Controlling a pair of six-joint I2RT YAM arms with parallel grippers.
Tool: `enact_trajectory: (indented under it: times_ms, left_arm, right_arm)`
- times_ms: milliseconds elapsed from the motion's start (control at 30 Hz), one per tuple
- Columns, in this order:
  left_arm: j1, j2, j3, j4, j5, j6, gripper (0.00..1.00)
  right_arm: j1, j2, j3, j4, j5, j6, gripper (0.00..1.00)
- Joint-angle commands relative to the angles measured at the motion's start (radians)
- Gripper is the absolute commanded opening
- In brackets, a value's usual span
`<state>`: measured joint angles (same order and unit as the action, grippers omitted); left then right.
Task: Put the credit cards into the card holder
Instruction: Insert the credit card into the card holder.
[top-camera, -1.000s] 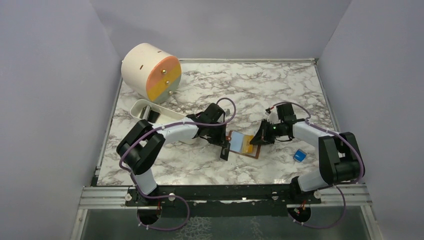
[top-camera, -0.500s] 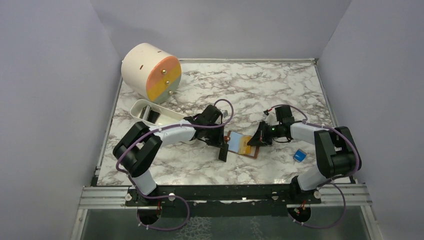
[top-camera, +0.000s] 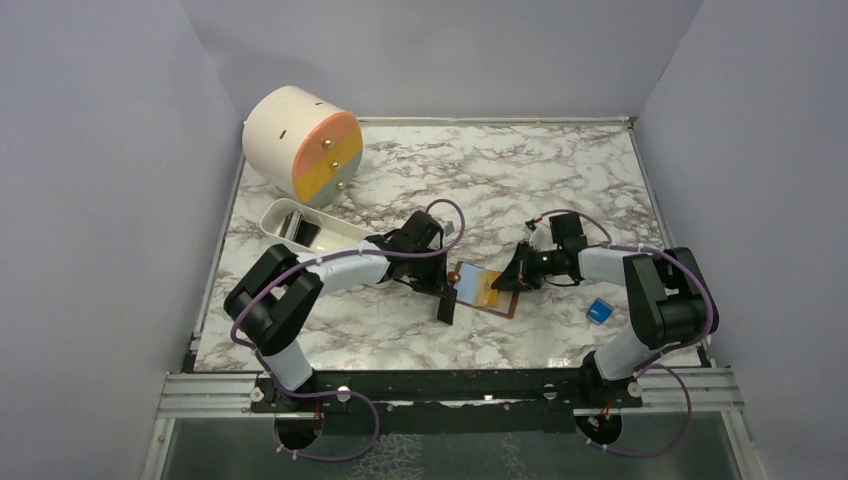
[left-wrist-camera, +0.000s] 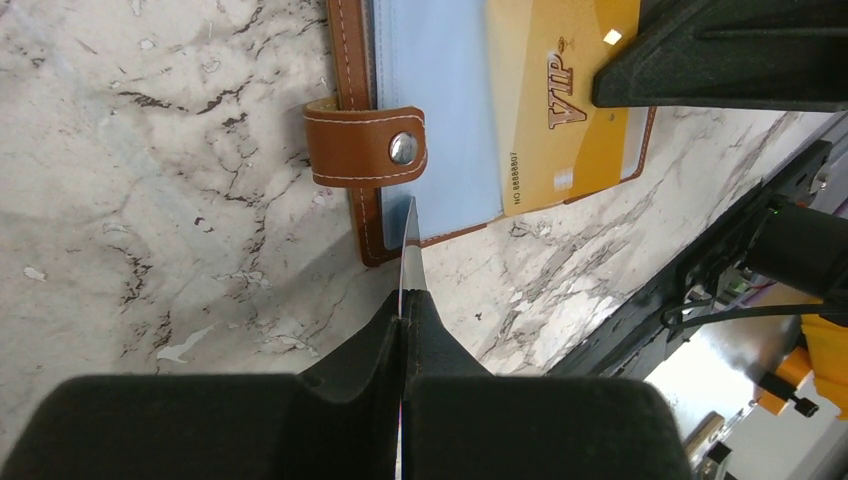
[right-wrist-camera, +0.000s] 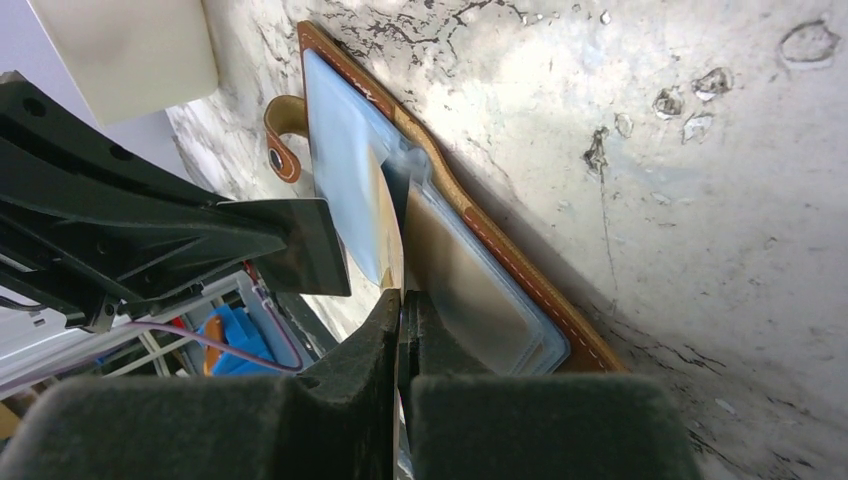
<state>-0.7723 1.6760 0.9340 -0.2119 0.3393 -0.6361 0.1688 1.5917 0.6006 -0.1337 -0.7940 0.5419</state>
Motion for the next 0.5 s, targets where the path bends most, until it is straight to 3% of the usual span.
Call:
enact_trajectory:
  times_ms: [0,467]
  left_arm:
    - [0.003,-0.017,-0.045,0.008,0.028,-0.037,0.0]
    - [0.002,-0.023,-0.093,0.062,0.051,-0.086,0.0]
  right_arm:
    - [-0.003,0.028,-0.011,0.061,0.044,0.001,0.01]
    - [-0.003,0.022,-0.039,0.151,0.058,0.032,0.01]
